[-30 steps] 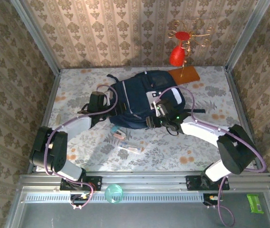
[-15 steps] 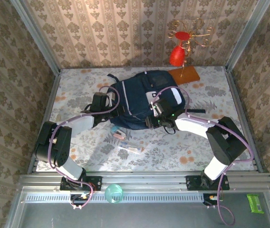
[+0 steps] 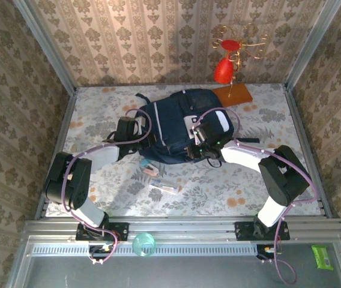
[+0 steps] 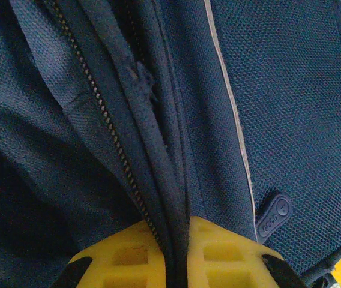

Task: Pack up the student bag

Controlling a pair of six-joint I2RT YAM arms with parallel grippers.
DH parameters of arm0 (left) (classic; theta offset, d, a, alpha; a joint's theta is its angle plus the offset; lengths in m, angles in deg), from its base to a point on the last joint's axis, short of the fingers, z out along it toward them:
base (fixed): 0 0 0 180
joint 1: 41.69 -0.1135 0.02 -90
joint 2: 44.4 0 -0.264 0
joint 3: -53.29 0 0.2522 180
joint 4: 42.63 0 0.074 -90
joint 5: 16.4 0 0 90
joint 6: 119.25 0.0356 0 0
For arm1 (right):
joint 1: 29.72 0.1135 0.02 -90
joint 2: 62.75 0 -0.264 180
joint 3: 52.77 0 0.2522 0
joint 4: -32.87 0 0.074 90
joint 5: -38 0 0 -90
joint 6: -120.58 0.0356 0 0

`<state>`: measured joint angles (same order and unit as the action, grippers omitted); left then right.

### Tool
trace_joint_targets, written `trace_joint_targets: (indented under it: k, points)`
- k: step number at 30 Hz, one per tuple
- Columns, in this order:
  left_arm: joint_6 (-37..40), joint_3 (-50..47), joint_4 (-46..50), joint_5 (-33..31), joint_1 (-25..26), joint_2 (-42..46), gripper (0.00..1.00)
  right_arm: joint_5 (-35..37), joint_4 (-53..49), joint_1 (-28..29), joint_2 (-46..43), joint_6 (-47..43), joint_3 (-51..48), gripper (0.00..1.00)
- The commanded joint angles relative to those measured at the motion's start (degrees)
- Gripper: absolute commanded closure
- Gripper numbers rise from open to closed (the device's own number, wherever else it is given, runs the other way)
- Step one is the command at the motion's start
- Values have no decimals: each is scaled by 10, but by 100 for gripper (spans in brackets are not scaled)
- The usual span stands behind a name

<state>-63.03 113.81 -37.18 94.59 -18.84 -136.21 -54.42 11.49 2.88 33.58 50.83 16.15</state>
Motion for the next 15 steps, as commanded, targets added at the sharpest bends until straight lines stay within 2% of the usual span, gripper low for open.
trace_joint_targets:
  k: [1, 4, 10, 15]
  points:
    - [22, 13, 16, 24, 8, -15, 98, -22, 13, 4, -3, -2, 14, 84]
    - [29, 15, 22, 15, 7, -16, 100, -15, -4, 3, -13, -11, 14, 92]
    - [44, 11, 34, -20, 3, -15, 100, 20, -50, -9, -44, -11, -7, 100]
    - [52, 2, 36, -44, -9, -7, 100, 60, -79, -32, -73, 10, -25, 100]
